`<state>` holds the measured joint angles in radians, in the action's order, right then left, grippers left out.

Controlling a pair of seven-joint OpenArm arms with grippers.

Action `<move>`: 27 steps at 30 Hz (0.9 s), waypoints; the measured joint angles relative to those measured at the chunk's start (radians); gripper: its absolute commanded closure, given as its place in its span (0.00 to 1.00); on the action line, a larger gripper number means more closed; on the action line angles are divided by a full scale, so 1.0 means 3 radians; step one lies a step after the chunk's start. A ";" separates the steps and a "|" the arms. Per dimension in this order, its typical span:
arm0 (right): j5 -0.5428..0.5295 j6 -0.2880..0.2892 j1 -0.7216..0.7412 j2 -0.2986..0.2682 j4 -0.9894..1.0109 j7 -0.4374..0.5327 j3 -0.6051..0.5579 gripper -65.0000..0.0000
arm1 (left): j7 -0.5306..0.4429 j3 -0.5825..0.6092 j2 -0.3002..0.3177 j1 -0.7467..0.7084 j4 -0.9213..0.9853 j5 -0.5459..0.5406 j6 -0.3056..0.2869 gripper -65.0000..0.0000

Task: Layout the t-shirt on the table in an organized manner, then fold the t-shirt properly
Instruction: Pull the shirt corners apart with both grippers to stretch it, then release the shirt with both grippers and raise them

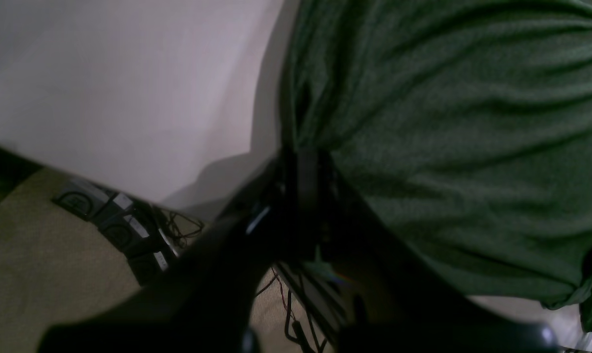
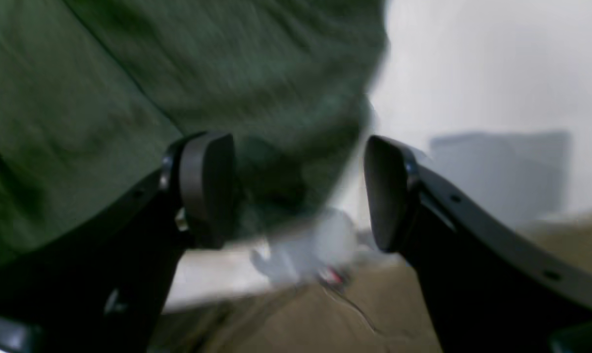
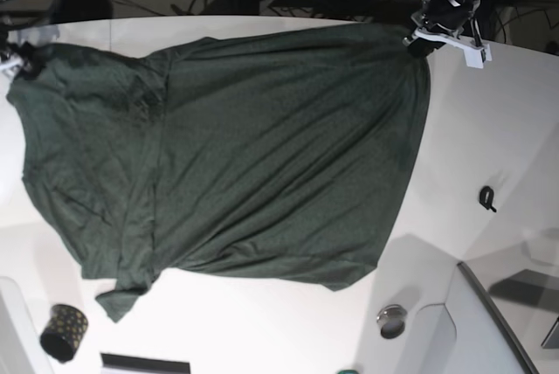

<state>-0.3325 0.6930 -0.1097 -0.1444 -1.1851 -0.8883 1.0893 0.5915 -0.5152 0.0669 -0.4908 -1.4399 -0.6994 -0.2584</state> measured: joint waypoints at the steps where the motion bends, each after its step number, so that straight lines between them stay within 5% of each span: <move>1: -0.0006 0.0000 -0.0052 0.0005 -0.0085 -0.0008 0.0000 0.40 | 0.0000 0.0000 0.0000 0.0000 0.0000 -0.0001 0.0000 1.00; 24: -0.0116 -0.0009 0.0131 -0.0060 0.0308 0.0050 0.0137 0.41 | 0.0011 0.0000 0.0037 -0.0010 0.0000 0.0000 0.0000 1.00; 27: -0.0107 -0.0008 0.0130 -0.0060 0.0308 0.0041 0.0137 0.59 | 0.0011 0.0000 0.0037 -0.0009 0.0000 0.0000 0.0000 1.00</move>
<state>-0.3645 0.6907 -0.0708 -0.1623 -1.0927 -0.8761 1.1305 0.5949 -0.5152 0.0780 -0.4934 -1.4399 -0.6994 -0.2584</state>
